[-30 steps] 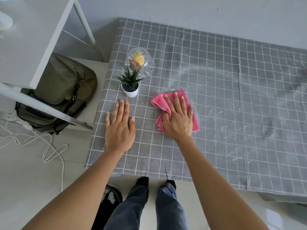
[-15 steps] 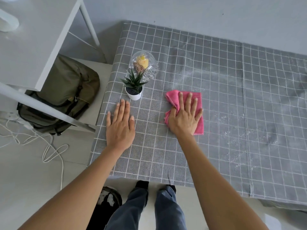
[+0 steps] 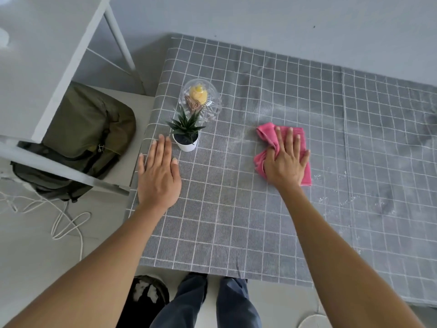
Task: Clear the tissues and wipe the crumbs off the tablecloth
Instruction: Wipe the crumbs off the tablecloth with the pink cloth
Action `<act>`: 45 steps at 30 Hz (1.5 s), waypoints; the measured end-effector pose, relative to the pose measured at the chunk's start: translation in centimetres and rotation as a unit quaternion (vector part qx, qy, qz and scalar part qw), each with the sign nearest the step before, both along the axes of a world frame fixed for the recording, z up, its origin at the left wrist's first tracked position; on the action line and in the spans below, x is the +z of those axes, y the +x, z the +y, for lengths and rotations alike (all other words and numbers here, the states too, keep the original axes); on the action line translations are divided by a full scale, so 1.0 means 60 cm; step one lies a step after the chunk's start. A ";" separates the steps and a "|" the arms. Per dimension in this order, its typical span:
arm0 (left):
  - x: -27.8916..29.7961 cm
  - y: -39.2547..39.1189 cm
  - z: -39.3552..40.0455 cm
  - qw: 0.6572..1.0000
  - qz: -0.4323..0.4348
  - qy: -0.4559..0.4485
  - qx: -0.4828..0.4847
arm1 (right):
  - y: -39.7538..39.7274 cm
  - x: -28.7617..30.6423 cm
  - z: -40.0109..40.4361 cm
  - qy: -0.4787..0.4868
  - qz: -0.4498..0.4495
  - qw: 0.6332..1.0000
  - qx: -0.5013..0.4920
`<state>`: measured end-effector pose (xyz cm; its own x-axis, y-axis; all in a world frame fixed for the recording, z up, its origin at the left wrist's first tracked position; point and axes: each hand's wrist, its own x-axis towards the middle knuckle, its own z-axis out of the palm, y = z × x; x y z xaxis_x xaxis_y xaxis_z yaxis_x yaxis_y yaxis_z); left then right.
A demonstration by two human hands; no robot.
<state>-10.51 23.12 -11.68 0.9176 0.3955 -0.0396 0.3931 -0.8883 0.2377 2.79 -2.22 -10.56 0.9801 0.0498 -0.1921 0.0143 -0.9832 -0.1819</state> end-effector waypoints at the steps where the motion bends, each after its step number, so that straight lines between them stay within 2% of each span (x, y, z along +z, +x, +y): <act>1: 0.000 0.000 -0.001 1.000 0.001 0.003 0.000 | -0.001 0.002 0.005 0.005 -0.001 1.000 -0.014; 4: 0.000 0.001 -0.003 1.000 0.003 0.002 0.005 | -0.016 0.006 0.043 0.009 0.005 1.000 -0.021; 9: 0.000 0.001 -0.003 1.000 0.005 0.001 0.006 | -0.073 0.002 0.134 0.027 0.009 0.993 0.113; 14: 0.000 0.001 0.000 1.000 0.004 -0.002 0.000 | -0.056 0.002 0.094 0.038 -0.004 0.986 0.161; 19: -0.001 0.001 0.000 1.000 0.003 -0.003 0.001 | 0.004 -0.005 -0.005 -0.005 -0.013 0.999 0.045; 24: -0.005 0.001 -0.001 1.000 -0.001 -0.003 0.011 | -0.007 0.004 0.024 0.005 -0.003 1.000 -0.017; 31: -0.004 0.001 -0.002 1.000 -0.008 -0.006 0.013 | -0.085 0.004 0.131 0.029 0.008 0.988 0.155; 35: -0.002 0.003 -0.002 1.000 -0.007 -0.009 0.013 | -0.077 0.008 0.105 0.038 -0.008 0.977 0.211; 37: -0.002 0.001 -0.001 1.000 -0.002 -0.007 0.013 | -0.054 0.001 0.067 0.020 -0.012 0.980 0.196; 41: -0.002 0.001 0.000 1.000 0.000 -0.004 0.007 | -0.005 -0.004 -0.019 -0.002 -0.003 0.998 0.056; 45: -0.001 0.000 -0.002 1.000 -0.001 0.003 0.009 | -0.007 0.001 -0.008 0.007 0.001 1.000 -0.011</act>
<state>-10.49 23.01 -11.71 0.9106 0.4118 -0.0355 0.4083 -0.8826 0.2332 2.39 -2.68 -10.47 0.9807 0.0308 -0.1931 -0.0076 -0.9808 -0.1948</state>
